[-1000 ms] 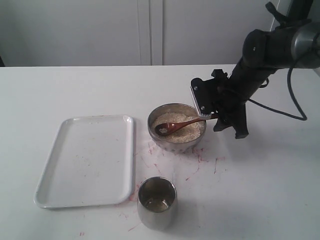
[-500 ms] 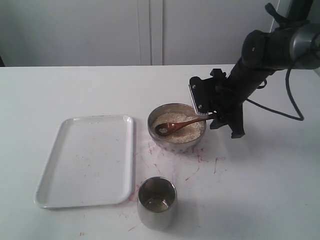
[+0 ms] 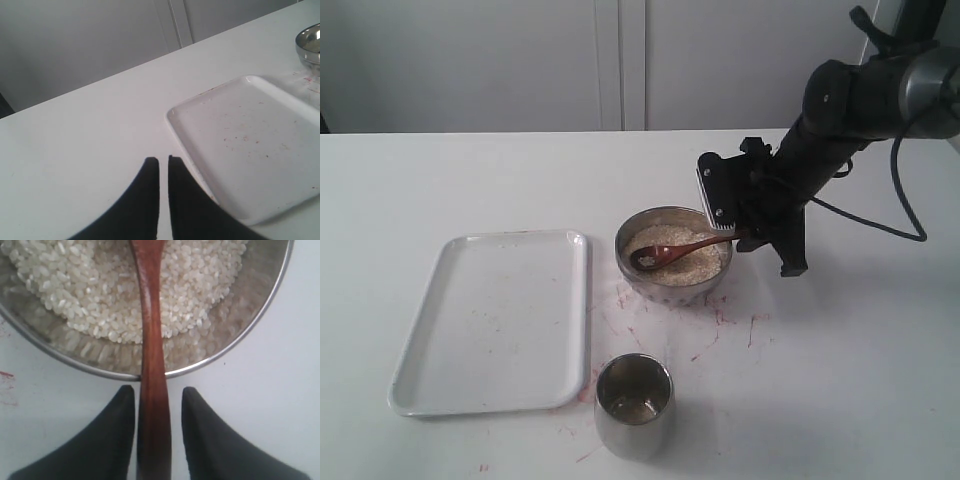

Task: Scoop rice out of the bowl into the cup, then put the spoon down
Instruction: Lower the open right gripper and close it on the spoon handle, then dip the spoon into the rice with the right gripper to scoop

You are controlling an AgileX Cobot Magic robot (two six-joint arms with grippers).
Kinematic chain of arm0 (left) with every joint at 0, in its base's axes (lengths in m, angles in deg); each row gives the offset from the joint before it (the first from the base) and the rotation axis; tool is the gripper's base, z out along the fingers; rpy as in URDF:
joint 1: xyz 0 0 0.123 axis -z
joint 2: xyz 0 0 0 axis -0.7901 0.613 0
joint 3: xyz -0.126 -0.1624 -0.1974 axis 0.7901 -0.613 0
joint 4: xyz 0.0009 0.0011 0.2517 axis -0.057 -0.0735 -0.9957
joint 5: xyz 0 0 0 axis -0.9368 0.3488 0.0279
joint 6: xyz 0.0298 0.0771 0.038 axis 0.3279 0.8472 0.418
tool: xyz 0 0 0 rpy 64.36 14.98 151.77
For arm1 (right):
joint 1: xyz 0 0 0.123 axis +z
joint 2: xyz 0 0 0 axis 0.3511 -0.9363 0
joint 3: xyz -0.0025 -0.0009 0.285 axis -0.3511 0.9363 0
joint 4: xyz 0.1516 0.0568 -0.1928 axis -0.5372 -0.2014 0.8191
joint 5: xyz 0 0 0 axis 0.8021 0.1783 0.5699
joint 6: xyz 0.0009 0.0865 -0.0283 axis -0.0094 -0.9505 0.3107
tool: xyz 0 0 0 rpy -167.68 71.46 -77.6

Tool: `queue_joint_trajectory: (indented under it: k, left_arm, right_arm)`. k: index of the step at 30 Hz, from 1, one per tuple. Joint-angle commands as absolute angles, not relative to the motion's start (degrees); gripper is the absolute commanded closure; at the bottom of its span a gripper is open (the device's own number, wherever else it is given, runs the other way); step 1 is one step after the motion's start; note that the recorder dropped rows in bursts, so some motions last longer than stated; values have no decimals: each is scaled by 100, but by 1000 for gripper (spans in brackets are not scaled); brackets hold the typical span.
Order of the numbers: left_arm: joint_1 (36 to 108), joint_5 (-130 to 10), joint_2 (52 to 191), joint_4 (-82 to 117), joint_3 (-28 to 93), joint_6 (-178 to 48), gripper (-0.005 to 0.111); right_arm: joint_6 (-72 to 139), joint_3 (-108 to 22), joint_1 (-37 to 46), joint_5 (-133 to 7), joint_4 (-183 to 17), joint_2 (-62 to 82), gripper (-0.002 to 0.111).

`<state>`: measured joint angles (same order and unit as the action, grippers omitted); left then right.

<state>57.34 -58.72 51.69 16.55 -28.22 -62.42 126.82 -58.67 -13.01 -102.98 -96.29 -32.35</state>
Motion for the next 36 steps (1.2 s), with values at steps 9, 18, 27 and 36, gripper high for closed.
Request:
queue_joint_trajectory:
  k: [9, 18, 27, 36]
  left_arm:
    - [5750, -5907, 5163, 1694, -2803, -6250, 92]
    - [5750, -5907, 5163, 1694, -2803, -6250, 92]
    - [5750, -5907, 5163, 1694, -2803, -6250, 92]
    - [5750, -5907, 5163, 1694, -2803, -6250, 92]
  right_arm:
    - [12658, -5878, -1296, -10297, -9625, -3207, 92]
    - [12658, -5878, -1296, -10387, -9418, -3036, 102]
    - [12567, -5878, -1296, -10487, -9391, -2664, 104]
    - [11623, -5878, -1242, -10824, -8496, -2200, 106]
